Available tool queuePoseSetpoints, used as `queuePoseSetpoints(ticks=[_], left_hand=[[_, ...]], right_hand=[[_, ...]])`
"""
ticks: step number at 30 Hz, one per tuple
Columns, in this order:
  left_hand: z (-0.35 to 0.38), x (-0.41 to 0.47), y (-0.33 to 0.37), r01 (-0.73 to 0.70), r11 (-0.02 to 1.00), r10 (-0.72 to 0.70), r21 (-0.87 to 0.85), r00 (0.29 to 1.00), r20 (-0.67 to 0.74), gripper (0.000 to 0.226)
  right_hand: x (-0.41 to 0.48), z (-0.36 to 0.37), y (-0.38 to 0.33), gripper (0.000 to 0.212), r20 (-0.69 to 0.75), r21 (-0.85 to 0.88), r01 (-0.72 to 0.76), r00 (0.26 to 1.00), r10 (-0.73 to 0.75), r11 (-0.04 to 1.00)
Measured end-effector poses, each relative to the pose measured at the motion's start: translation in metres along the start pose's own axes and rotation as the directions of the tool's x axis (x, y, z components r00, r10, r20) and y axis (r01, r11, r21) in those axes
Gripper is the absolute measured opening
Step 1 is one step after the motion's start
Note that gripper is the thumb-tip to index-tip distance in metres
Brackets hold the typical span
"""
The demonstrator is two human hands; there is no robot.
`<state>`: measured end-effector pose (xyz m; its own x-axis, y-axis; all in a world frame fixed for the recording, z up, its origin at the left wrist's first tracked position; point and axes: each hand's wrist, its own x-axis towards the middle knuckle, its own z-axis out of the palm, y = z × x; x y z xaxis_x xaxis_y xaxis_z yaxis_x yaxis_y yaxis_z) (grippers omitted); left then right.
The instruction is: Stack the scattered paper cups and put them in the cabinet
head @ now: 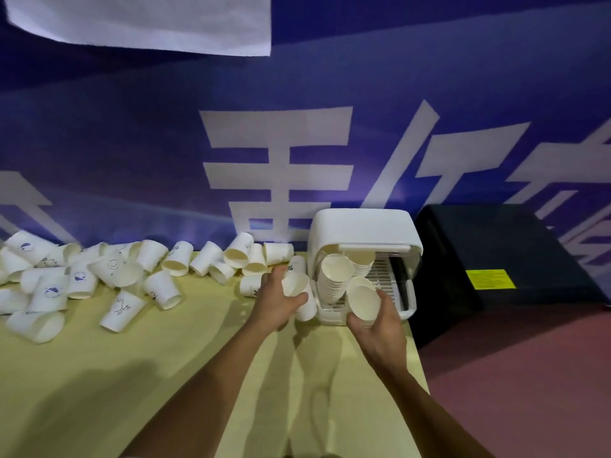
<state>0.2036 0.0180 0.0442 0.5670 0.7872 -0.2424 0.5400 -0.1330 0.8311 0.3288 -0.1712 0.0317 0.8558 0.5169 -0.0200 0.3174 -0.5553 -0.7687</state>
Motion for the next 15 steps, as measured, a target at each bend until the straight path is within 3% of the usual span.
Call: queuePoseSetpoints(ticks=[4, 11, 15], left_hand=[[0.015, 0.001, 0.008, 0.002, 0.999, -0.002, 0.049, 1.0, 0.008, 0.08], [0.013, 0.008, 0.012, -0.026, 0.985, 0.021, 0.171, 0.999, 0.029, 0.084], [0.013, 0.014, 0.009, -0.019, 0.982, 0.008, 0.188, 0.998, 0.058, 0.087]], right_hand=[[0.023, -0.018, 0.015, 0.076, -0.047, 0.004, 0.001, 0.999, -0.001, 1.0], [0.063, -0.011, 0.013, 0.073, 0.028, -0.085, 0.041, 0.999, -0.039, 0.996], [0.075, -0.002, 0.016, 0.073, 0.094, -0.167, -0.006, 0.995, 0.022, 0.986]])
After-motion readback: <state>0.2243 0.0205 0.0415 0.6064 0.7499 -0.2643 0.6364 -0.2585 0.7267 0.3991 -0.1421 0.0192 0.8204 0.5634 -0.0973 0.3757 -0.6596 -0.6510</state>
